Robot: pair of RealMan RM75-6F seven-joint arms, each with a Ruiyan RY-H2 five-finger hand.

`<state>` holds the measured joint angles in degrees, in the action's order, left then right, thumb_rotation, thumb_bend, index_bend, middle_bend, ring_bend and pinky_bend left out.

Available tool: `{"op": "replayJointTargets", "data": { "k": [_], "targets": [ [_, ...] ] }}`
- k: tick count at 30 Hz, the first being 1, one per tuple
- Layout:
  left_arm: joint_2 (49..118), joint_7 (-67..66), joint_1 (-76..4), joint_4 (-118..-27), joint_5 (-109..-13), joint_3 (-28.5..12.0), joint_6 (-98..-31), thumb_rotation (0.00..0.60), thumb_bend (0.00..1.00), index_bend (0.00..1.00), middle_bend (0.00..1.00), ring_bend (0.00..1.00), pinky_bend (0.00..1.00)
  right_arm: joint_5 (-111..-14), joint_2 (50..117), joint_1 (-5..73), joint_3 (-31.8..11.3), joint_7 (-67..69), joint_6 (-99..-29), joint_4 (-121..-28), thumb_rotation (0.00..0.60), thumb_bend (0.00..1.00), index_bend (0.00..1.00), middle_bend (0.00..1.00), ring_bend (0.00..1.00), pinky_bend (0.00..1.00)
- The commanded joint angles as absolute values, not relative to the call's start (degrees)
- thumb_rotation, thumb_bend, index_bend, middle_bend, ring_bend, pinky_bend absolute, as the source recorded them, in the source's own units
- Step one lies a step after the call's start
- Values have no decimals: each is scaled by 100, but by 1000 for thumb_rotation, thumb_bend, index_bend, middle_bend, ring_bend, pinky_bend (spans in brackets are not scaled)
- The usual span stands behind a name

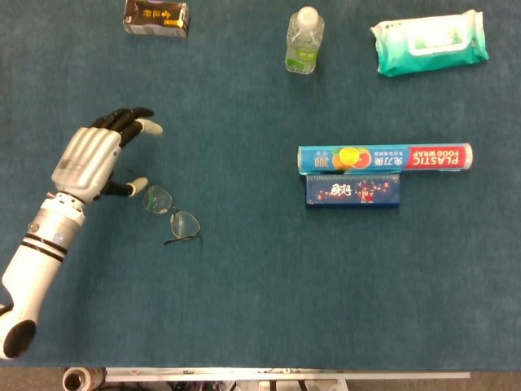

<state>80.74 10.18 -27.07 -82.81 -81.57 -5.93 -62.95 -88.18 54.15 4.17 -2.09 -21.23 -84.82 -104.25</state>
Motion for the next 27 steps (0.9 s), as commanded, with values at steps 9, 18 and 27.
{"op": "replayJointTargets", "data": {
  "k": [9, 18, 27],
  "targets": [
    [8413, 780, -2581, -8008, -7926, -710, -6657, 600, 170, 276, 185, 159, 219, -8831, 5415, 415, -207, -2113, -8476, -10428, 600, 44, 234, 210, 177, 301],
    [8575, 527, -2514, -7848, -7808, -728, -6793, 600, 170, 279, 185, 159, 219, -8831, 5408, 411, -210, -2098, -8475, -10434, 600, 44, 235, 209, 178, 301],
    [8663, 429, -2466, -7793, -7687, -767, -6844, 600, 170, 282, 185, 159, 219, -8834, 5405, 409, -209, -2092, -8470, -10444, 600, 45, 234, 209, 178, 301]
  ]
}}
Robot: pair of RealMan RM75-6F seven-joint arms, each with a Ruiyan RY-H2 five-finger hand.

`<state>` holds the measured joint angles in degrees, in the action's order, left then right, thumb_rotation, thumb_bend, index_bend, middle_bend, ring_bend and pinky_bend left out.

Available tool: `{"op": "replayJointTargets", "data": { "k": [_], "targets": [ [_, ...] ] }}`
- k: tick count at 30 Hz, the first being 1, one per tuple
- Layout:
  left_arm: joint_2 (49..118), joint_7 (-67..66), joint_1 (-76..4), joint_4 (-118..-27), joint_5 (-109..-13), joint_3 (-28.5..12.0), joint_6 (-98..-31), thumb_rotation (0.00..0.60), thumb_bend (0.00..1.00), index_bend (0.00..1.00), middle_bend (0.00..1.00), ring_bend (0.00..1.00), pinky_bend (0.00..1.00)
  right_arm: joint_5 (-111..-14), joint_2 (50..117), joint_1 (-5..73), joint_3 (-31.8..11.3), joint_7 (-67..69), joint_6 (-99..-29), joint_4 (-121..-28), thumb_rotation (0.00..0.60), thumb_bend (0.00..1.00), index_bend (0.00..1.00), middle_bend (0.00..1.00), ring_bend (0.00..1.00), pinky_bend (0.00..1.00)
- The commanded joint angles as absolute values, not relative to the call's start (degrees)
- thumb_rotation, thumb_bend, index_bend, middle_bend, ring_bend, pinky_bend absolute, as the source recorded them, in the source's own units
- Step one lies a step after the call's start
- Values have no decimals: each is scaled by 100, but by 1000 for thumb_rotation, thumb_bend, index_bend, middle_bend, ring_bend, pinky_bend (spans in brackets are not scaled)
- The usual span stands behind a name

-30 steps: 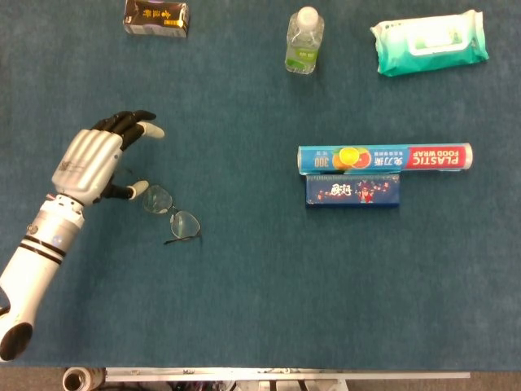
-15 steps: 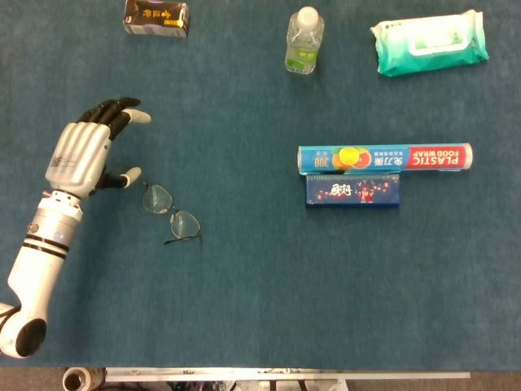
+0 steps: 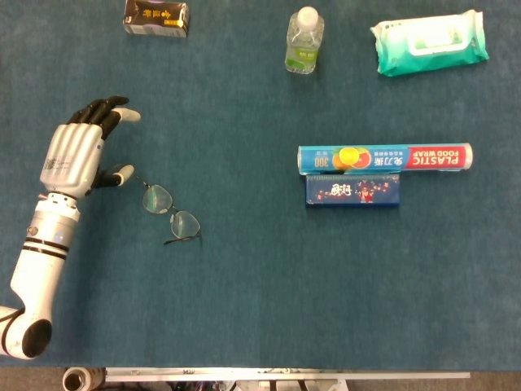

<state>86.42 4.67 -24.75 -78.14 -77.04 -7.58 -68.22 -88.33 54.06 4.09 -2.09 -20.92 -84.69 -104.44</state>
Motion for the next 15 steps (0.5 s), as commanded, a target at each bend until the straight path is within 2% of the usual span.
{"op": "replayJointTargets", "data": {
  "k": [1, 15],
  "targets": [
    [8674, 408, -2460, -7783, -7679, -771, -6857, 600, 170, 282, 185, 159, 219, -8834, 5404, 408, -209, -2091, -8471, -10444, 600, 45, 234, 210, 178, 301],
    [8858, -257, -2322, -7491, -7605, -800, -7222, 600, 170, 295, 185, 159, 221, -8840, 5388, 402, -212, -2066, -8477, -10457, 600, 45, 234, 210, 178, 301]
  ]
}}
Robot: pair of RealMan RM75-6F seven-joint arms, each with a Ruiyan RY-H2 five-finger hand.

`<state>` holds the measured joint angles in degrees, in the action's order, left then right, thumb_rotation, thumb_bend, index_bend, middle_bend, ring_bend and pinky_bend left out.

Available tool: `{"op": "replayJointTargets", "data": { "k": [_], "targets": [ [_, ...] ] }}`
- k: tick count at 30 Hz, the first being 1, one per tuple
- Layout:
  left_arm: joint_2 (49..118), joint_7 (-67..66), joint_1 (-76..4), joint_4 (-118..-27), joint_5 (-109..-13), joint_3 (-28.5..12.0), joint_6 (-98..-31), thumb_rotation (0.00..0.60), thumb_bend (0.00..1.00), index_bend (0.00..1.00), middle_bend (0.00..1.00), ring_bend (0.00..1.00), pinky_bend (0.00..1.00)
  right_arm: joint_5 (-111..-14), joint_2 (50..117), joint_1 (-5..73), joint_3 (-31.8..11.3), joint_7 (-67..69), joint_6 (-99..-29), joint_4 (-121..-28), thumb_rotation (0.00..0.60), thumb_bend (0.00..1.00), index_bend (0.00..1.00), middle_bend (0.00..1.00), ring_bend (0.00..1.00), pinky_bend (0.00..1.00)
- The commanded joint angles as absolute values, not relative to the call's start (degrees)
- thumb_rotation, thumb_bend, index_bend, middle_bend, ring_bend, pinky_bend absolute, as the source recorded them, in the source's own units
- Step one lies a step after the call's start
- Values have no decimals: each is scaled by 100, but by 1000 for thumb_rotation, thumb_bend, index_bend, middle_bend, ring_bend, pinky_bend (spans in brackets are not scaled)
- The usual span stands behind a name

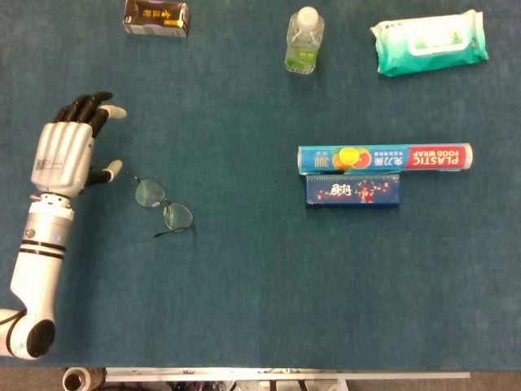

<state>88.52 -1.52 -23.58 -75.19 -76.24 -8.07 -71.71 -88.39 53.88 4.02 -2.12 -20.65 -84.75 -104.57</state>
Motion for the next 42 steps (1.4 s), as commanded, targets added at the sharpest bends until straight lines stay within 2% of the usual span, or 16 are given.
{"op": "replayJointTargets", "data": {
  "k": [1, 16, 24, 30, 36, 42],
  "targets": [
    [8846, -344, -2301, -7489, -7583, -795, -7241, 600, 170, 295, 185, 159, 222, -8840, 5387, 400, -211, -2064, -8477, -10459, 600, 45, 234, 210, 178, 301],
    [8500, -1732, -1964, -8094, -7191, -789, -7641, 600, 170, 295, 185, 160, 227, -8843, 5402, 405, -207, -2098, -8456, -10451, 600, 44, 234, 210, 178, 301],
    [8373, -1950, -1865, -8472, -7226, -741, -7770, 600, 170, 293, 186, 159, 228, -8855, 5399, 397, -202, -2084, -8466, -10457, 600, 45, 234, 210, 178, 301],
    [8251, -1916, -1804, -8649, -7286, -682, -7774, 600, 170, 254, 185, 159, 228, -8877, 5383, 391, -207, -2063, -8491, -10476, 600, 45, 234, 209, 178, 301],
    [8202, -2207, -1793, -8538, -7244, -643, -7744, 600, 170, 236, 180, 159, 228, -8914, 5373, 382, -201, -2062, -8515, -10502, 600, 44, 235, 210, 178, 301],
    [8391, -2432, -1877, -8055, -7192, -723, -7721, 600, 170, 213, 175, 158, 228, -8916, 5370, 382, -192, -2077, -8497, -10504, 600, 45, 234, 209, 178, 301]
  ]
}}
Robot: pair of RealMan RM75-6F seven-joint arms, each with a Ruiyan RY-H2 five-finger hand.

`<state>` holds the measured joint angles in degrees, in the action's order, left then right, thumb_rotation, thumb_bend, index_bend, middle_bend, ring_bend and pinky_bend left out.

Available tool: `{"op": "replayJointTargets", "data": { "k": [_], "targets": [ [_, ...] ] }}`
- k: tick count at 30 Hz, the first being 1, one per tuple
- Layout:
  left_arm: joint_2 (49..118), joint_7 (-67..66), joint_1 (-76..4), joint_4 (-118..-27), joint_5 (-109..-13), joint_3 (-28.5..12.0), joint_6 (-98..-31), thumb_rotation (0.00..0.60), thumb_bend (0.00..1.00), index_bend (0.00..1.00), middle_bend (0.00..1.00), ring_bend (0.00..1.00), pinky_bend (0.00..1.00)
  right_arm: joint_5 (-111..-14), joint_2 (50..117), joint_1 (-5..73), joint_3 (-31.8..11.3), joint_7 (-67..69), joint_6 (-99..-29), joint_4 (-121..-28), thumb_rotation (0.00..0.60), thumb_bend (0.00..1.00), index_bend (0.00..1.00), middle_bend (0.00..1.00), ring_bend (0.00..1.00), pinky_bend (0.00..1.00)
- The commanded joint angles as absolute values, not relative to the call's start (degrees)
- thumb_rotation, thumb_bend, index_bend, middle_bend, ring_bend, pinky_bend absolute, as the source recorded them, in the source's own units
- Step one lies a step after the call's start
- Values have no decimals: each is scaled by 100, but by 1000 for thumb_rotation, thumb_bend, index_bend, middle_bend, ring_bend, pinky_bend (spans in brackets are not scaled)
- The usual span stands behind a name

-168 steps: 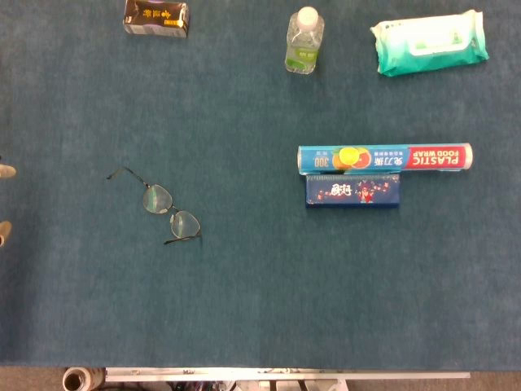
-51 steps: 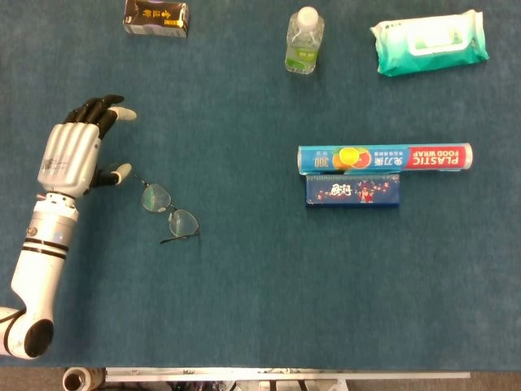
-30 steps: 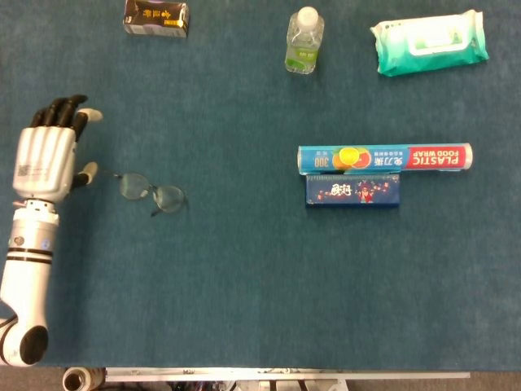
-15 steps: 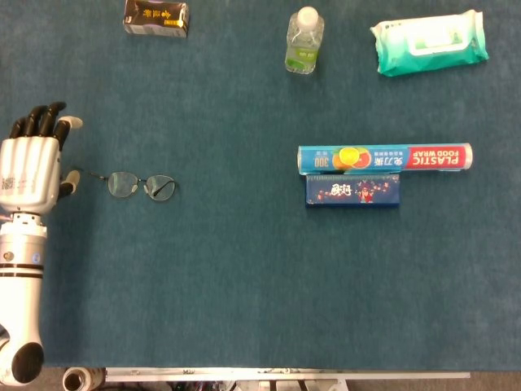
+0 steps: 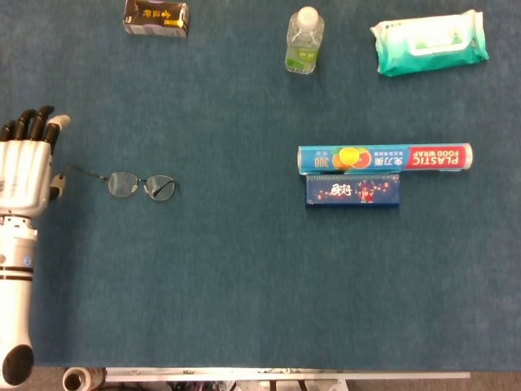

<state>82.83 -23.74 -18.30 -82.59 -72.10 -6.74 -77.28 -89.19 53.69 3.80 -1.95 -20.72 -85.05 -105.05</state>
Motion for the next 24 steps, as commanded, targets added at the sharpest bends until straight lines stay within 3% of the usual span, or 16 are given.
{"op": "replayJointTargets", "data": {
  "k": [1, 14, 24],
  "targets": [
    [8438, -2378, -1896, -7972, -7198, -754, -7720, 600, 170, 211, 174, 157, 228, -8914, 5371, 383, -192, -2080, -8492, -10502, 600, 45, 234, 209, 177, 301],
    [8920, -1309, -2130, -7253, -7878, -917, -8027, 600, 170, 209, 169, 157, 228, -8886, 5349, 387, -197, -2063, -8468, -10511, 600, 45, 234, 209, 178, 301],
    [9028, -924, -2152, -7362, -8035, -777, -7892, 600, 170, 215, 169, 157, 230, -8895, 5317, 376, -212, -1992, -8507, -10538, 600, 44, 234, 210, 178, 301]
  ]
}}
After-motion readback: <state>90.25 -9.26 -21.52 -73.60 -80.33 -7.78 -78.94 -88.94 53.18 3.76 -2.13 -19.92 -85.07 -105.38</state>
